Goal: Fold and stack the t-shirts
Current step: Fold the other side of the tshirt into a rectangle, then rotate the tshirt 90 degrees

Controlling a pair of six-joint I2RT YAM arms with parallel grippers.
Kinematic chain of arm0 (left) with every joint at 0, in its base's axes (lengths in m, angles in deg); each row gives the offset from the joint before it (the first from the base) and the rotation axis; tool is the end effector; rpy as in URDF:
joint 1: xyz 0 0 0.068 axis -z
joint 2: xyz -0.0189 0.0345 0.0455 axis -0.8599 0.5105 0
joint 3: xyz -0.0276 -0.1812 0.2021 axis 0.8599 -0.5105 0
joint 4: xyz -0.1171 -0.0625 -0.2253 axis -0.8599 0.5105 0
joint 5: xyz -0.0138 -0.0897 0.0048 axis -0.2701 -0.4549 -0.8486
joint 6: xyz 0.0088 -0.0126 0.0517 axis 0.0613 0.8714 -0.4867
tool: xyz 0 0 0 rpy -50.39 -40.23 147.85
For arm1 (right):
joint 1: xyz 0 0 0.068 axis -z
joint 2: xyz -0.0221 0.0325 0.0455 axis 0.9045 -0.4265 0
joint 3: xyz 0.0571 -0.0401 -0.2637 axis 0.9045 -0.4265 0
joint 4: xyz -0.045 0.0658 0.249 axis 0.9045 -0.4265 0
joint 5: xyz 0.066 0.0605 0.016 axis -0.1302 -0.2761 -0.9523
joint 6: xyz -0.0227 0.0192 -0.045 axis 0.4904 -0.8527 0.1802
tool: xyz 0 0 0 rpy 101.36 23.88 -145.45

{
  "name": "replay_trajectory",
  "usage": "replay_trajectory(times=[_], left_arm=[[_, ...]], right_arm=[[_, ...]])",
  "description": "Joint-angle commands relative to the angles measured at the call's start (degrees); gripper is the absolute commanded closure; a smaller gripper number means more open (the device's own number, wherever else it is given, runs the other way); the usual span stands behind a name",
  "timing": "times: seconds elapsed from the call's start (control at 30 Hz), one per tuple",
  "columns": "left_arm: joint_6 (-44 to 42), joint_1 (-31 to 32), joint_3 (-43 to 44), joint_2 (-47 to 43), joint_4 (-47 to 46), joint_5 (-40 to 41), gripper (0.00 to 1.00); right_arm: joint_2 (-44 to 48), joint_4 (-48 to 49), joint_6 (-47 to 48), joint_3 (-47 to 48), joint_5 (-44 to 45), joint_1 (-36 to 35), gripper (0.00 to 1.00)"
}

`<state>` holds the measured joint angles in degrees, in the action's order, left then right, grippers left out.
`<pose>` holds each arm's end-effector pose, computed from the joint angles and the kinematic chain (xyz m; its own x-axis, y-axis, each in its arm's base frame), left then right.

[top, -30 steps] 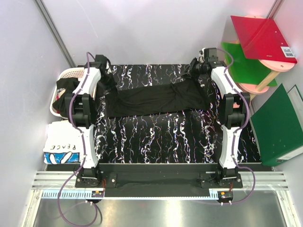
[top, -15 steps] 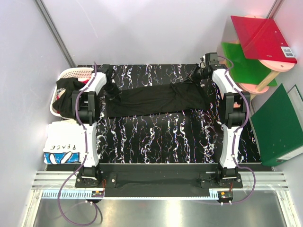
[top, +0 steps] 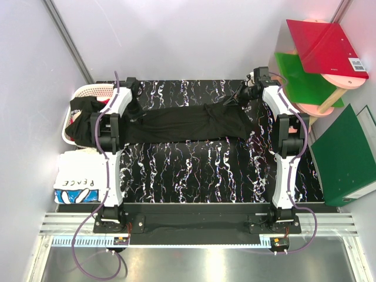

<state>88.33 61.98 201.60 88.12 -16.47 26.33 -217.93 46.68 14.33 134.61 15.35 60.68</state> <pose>0.4831 -0.0207 0.1671 -0.8571 -0.4936 -0.1476 -0.4954 0.8683 -0.0270 0.5000 0.0578 0.2202 -0.8990 0.4068 -0.1621 0.1531 0.6389 0.7539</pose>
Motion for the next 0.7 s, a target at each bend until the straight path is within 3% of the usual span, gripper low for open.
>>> replay_trajectory(times=[0.0,0.1,0.13,0.17,0.23,0.27,0.3,0.33,0.37,0.47,0.5,0.53,0.57,0.6,0.63,0.67], left_arm=[[-1.16,0.48,7.35,1.14,-0.72,0.99,1.0],[-2.21,0.92,5.69,-3.86,-5.71,-4.27,0.99],[-2.39,1.01,3.68,-7.35,-8.86,-5.61,0.92],[-2.82,1.1,2.71,-9.13,-10.29,-7.97,0.73],[-3.61,1.45,0.51,-13.77,-13.8,-9.74,0.51],[-4.14,1.63,-0.02,-15.2,-14.69,-10.53,0.33],[-4.58,2.06,-0.9,-16.34,-15.39,-10.63,0.01],[-5.54,2.16,-1.34,-17.83,-16.44,-11.41,0.01],[-5.81,2.16,-1.96,-18.28,-16.89,-12.55,0.01],[-8.71,3.38,-4.51,-18.72,-17.77,-12.57,0.01],[-9.33,3.65,-5.03,-18.12,-17.86,-12.74,0.25],[-10.46,3.82,-5.04,-17.59,-17.69,-12.91,0.53],[-11.08,4.17,-4.87,-17.06,-17.42,-12.48,0.96],[-11.18,4.44,-3.38,-15.4,-14.11,-10.3,1.0],[-12.14,4.79,-1.89,-14.25,-12.17,-7.75,1.0],[-12.84,5.23,1.43,-13.03,-10.15,-4.77,1.0]], right_arm=[[-0.09,-4.58,3.28,2.57,-1.08,0.21,1.0],[3.06,-6.96,6.27,0.3,1.99,0.56,1.0],[4.3,-7.22,7.06,-0.67,2.96,0.47,1.0],[5.44,-7.22,8.72,-2.77,3.93,0.65,1.0],[8.95,-7.22,10.66,-6.37,5.34,0.65,1.0],[10.1,-6.96,12.32,-7.7,5.43,0.65,1.0],[11.67,-6.7,13.12,-8.84,4.48,0.56,1.0],[12.39,-6.69,14.26,-11.03,4.12,0.56,0.87],[13.0,-6.61,14.53,-12.27,2.81,0.47,0.65],[14.15,-4.24,14.19,-15.35,-0.44,0.3,0.27],[13.8,-4.15,13.92,-15.18,-0.8,0.04,0.1],[13.36,-4.06,13.75,-14.14,-0.72,-0.84,0.01],[12.23,-4.32,13.83,-13.0,-0.89,-1.72,0.0],[11.43,-5.71,14.36,-11.59,-0.46,-2.42,0.08],[10.47,-7.03,15.58,-7.84,0.07,-4.6,0.34],[7.68,-11.66,16.46,-5.36,2.86,-5.84,0.99]])
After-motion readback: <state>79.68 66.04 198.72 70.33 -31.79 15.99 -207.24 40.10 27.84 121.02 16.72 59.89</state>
